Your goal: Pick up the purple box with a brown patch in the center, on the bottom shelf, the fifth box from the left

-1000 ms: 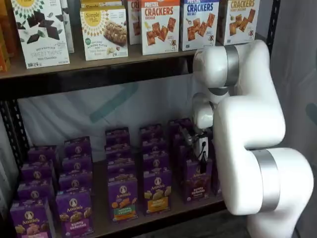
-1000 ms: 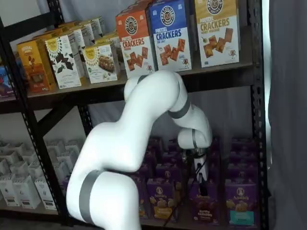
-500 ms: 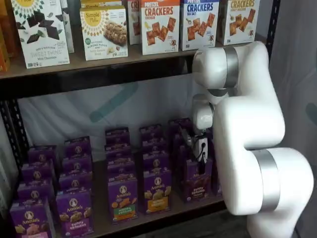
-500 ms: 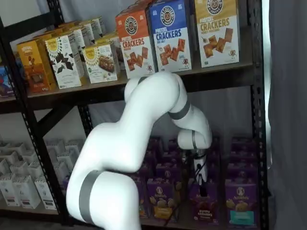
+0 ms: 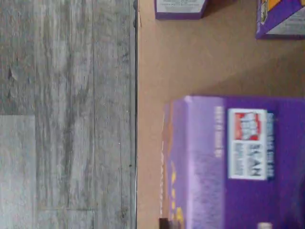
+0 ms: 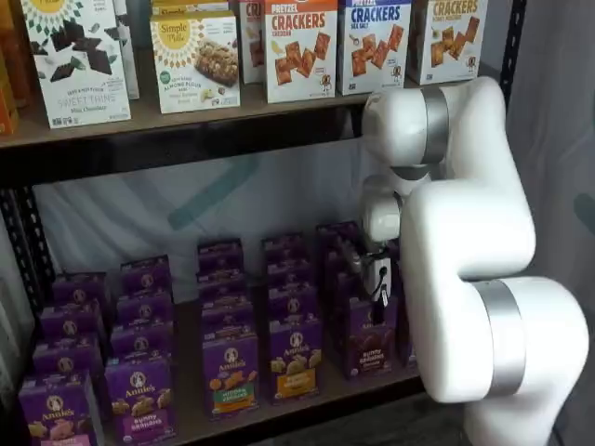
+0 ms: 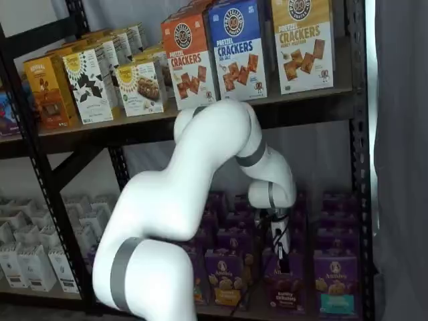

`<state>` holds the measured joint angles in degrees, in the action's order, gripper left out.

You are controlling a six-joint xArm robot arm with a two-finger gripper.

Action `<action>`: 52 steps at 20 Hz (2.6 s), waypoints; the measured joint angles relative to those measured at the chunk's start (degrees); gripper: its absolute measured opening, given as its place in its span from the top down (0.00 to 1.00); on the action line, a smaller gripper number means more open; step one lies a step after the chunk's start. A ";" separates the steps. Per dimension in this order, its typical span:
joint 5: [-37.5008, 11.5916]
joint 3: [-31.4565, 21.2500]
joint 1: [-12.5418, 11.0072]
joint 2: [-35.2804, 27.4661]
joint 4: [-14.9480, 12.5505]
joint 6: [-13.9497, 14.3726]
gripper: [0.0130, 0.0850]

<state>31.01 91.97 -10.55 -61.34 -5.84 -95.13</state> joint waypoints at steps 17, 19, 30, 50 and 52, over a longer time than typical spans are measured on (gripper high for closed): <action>1.84 0.87 0.13 -0.17 -0.87 0.85 0.78; 1.63 0.57 0.13 0.00 -0.89 0.87 0.83; -2.50 -6.41 -0.02 4.53 4.03 -3.50 0.83; -13.57 -45.44 2.84 33.14 6.80 -3.30 0.83; -14.64 -49.50 3.54 36.30 6.54 -2.35 0.83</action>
<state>16.37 42.46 -7.02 -25.04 0.70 -97.48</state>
